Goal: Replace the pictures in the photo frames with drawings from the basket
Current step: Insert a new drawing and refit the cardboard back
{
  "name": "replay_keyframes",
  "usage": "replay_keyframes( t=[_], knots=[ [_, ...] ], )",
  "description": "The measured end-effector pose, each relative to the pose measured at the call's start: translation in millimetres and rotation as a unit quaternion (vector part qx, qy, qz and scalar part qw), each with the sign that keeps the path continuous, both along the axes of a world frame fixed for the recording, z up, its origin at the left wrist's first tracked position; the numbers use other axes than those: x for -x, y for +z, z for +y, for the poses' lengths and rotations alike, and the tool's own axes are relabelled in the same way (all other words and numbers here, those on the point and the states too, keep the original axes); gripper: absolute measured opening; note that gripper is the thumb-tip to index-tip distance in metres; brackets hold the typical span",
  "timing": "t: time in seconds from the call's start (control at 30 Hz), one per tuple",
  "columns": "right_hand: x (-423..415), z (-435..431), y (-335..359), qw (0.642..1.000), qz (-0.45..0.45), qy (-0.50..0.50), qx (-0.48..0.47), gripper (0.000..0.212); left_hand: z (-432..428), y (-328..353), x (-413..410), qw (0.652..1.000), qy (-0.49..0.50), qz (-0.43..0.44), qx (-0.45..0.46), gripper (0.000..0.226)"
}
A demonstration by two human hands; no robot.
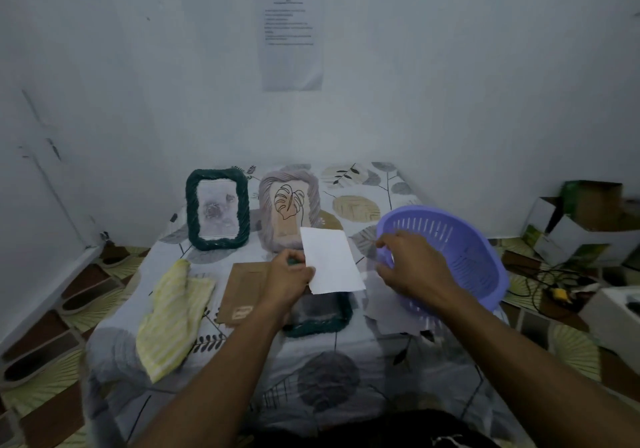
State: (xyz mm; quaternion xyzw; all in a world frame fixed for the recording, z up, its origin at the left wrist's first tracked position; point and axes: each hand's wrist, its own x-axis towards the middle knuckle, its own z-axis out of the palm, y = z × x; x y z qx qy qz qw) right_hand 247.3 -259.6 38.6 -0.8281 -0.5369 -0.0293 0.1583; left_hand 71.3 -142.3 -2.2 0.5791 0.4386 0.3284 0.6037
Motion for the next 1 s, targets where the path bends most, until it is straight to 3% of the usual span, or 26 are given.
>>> replay_keyframes(
  t=[0.13, 0.3, 0.5, 0.63, 0.7, 0.87, 1.0],
  knots=[
    [-22.5, -30.8, 3.6, 0.994, 0.097, 0.003, 0.058, 0.046, -18.9, -10.8, -38.2, 0.997, -0.046, 0.053, -0.029, 0.021],
    [-18.1, -49.0, -2.7, 0.993, 0.045, 0.056, 0.096, 0.041, -40.3, -24.0, -63.8, 0.984, -0.046, 0.136, -0.107, 0.019],
    [-30.8, -48.2, 14.0, 0.996, 0.073, 0.043, -0.029, 0.035, -42.4, -29.0, -76.8, 0.972, -0.077, 0.187, -0.116, 0.02],
    [-25.2, -43.3, 10.7, 0.994, 0.095, 0.054, -0.024, 0.044, -49.1, -32.6, -85.0, 0.963, -0.086, 0.217, -0.138, 0.008],
    [-18.9, -42.6, 1.9, 0.992, 0.11, 0.062, -0.003, 0.046, -45.3, -38.0, -84.7, 0.967, -0.093, 0.203, -0.125, 0.009],
    [-10.4, -46.1, -13.8, 0.989, 0.12, 0.071, 0.05, 0.042, -38.8, -29.5, -73.0, 0.995, -0.076, 0.057, 0.028, 0.019],
    [-18.7, -44.5, -6.2, 0.984, 0.154, 0.071, 0.051, 0.034, -40.9, -13.0, -75.7, 0.997, -0.079, 0.019, 0.001, 0.027]
  ],
)
